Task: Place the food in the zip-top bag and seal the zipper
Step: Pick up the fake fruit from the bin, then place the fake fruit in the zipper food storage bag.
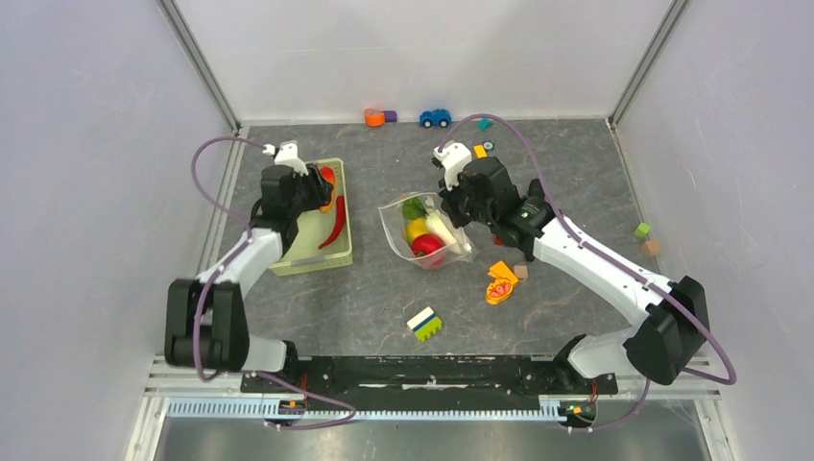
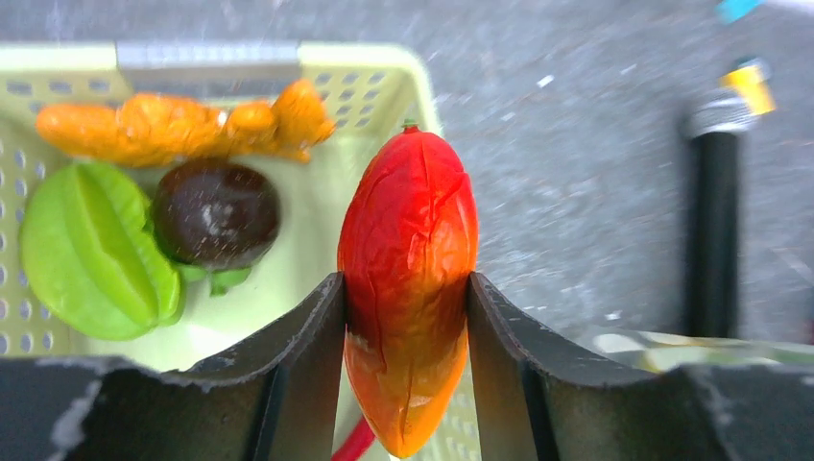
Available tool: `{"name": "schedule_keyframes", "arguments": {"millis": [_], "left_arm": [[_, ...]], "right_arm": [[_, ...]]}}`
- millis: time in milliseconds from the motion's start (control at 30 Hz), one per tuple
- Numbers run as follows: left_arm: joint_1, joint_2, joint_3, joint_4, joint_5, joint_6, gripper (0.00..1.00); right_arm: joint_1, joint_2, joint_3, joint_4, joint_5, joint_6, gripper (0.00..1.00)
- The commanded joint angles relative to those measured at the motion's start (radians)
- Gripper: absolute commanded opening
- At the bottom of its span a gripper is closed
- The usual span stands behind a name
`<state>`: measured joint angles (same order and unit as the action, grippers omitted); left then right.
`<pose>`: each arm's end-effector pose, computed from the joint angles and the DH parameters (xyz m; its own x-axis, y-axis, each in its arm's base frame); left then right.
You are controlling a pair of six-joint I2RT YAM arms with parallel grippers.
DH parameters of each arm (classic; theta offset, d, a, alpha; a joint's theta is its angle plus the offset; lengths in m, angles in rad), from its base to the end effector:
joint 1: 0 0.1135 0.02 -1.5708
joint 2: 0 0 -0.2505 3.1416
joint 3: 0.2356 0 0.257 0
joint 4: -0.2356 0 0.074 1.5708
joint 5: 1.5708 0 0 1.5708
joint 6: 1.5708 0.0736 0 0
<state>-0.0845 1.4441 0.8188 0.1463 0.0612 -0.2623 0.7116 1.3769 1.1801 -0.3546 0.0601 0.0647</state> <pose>0.3553 -0.0346 0.1964 -0.4794 -0.2191 -0.8498 0.0145 0.9662 -0.2573 0.2711 0.2279 0.2920 -0.4356 -0.2904 -0.8520 -0.5862 0.8098 0.0237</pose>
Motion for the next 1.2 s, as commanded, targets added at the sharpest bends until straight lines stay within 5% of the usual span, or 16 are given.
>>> {"name": "schedule_keyframes", "arguments": {"millis": [0, 233, 400, 633, 833, 933, 1167], "left_arm": [[0.006, -0.185, -0.096, 0.265, 0.151, -0.081, 0.13], [-0.066, -0.424, -0.194, 0.459, 0.474, -0.194, 0.06], [-0.261, -0.534, -0.129, 0.417, 0.642, -0.113, 0.06], [-0.454, -0.505, 0.121, 0.047, 0.806, 0.303, 0.07], [-0.455, -0.467, 0.216, -0.561, 0.950, 0.904, 0.07], [-0.457, -0.505, 0.131, -0.550, 0.991, 1.029, 0.05], [-0.457, -0.485, 0.091, -0.438, 1.045, 0.958, 0.11]], "right_arm": [[0.003, -0.041, -0.004, 0.031, -0.024, 0.020, 0.00], [0.003, -0.084, -0.029, 0.043, -0.090, 0.037, 0.00], [0.004, -0.083, -0.028, 0.051, -0.160, 0.028, 0.00], [0.005, -0.092, -0.028, 0.047, -0.194, 0.014, 0.00], [0.005, -0.129, -0.048, 0.047, -0.183, 0.004, 0.00], [0.006, -0.134, -0.051, 0.053, -0.217, -0.001, 0.00], [0.006, -0.124, -0.046, 0.056, -0.231, 0.003, 0.00]]}}
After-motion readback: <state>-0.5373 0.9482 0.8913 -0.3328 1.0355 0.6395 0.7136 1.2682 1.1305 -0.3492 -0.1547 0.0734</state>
